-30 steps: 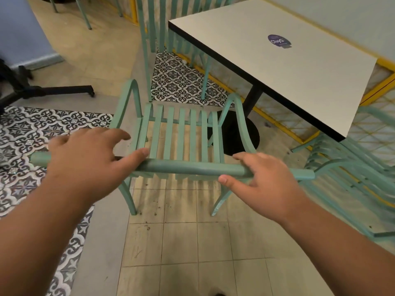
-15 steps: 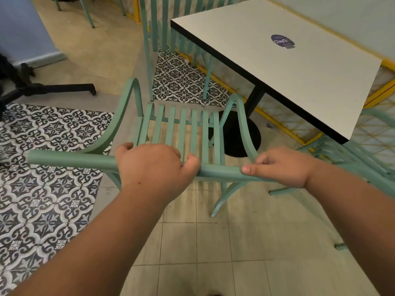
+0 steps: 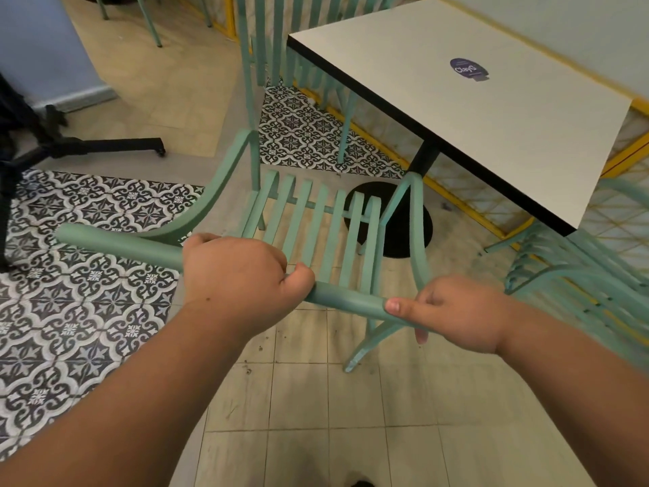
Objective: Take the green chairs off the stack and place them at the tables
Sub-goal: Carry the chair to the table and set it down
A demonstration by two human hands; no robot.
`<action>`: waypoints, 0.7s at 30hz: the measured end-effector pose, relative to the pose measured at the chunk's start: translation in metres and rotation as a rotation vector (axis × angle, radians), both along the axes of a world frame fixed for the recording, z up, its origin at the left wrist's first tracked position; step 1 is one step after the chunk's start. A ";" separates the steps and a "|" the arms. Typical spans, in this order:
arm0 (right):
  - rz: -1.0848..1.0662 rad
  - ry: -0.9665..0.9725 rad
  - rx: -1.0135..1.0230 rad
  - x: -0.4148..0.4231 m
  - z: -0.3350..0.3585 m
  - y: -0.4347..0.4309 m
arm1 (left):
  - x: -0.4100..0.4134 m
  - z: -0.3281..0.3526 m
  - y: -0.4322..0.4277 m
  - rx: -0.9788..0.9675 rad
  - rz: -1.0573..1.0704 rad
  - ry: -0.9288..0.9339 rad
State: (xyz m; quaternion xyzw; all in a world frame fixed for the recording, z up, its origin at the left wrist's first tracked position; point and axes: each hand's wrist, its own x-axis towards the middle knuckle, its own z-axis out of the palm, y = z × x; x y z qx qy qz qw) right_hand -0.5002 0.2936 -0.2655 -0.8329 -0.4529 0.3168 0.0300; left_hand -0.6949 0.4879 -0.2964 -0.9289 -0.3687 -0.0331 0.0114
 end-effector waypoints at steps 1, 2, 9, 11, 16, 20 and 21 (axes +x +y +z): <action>-0.002 0.007 0.007 -0.004 0.000 -0.003 | -0.002 -0.001 0.000 0.001 -0.009 -0.001; 0.000 0.014 0.015 -0.008 -0.001 -0.005 | -0.004 -0.001 0.000 0.001 -0.018 -0.001; -0.028 0.040 -0.006 -0.040 0.003 -0.018 | -0.023 0.002 0.002 -0.020 -0.075 -0.011; -0.042 0.047 -0.010 -0.048 0.004 -0.022 | -0.027 0.002 0.004 -0.020 -0.100 -0.024; -0.060 0.047 -0.051 -0.069 0.006 -0.025 | -0.034 -0.001 0.013 -0.017 -0.145 -0.059; -0.092 0.022 -0.064 -0.075 0.006 -0.022 | -0.035 0.003 0.014 -0.037 -0.144 -0.024; -0.103 0.021 -0.060 -0.074 0.006 -0.023 | -0.035 0.006 0.013 -0.041 -0.139 -0.025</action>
